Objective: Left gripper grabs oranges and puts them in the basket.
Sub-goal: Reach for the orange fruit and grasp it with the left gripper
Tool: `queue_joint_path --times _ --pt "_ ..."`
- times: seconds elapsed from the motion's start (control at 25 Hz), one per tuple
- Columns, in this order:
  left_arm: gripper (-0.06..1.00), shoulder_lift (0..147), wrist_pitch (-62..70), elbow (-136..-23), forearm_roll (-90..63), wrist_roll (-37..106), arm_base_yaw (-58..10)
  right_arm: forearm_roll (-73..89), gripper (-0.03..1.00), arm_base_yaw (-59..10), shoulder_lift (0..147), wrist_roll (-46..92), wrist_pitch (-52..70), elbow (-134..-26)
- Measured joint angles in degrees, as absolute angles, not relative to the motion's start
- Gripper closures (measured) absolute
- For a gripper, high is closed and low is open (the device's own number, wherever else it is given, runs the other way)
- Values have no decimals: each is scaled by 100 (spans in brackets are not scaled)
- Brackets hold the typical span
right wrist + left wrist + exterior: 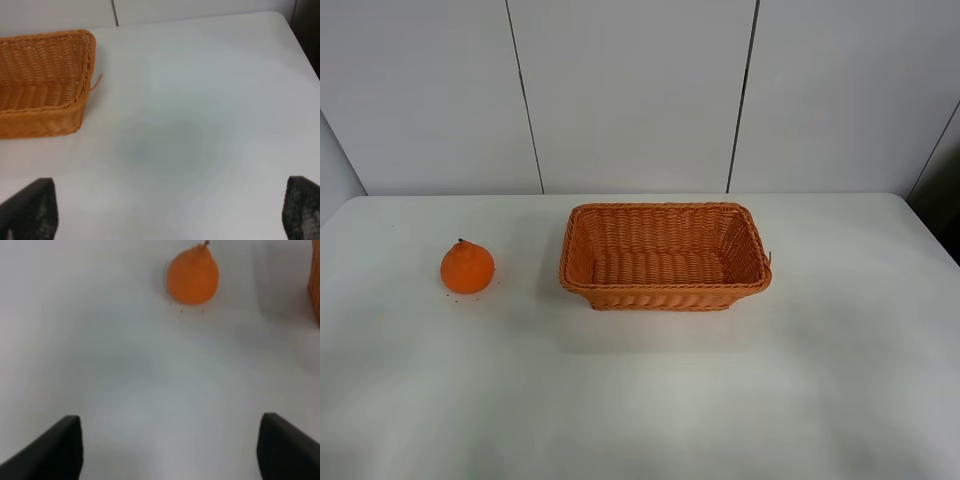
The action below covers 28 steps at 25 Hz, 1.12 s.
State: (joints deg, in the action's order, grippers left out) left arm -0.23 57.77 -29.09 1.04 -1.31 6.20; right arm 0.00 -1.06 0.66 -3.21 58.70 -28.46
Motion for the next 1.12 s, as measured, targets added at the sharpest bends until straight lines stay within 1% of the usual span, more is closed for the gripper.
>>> queue_joint_path --times 0.2,0.36,0.8,1.12 --pt "9 83 5310 -3013 114 -301 620 0 27 -106 66 -321 5870 -2846" --pt "9 761 5331 -3249 118 -323 620 0 27 -106 66 -321 5870 -2846" --pt "10 3911 5289 -4562 183 -121 620 0 27 -106 66 -321 5870 -2846" --pt "10 5909 5213 -5549 136 176 620 0 27 -106 66 -321 5870 -2846"
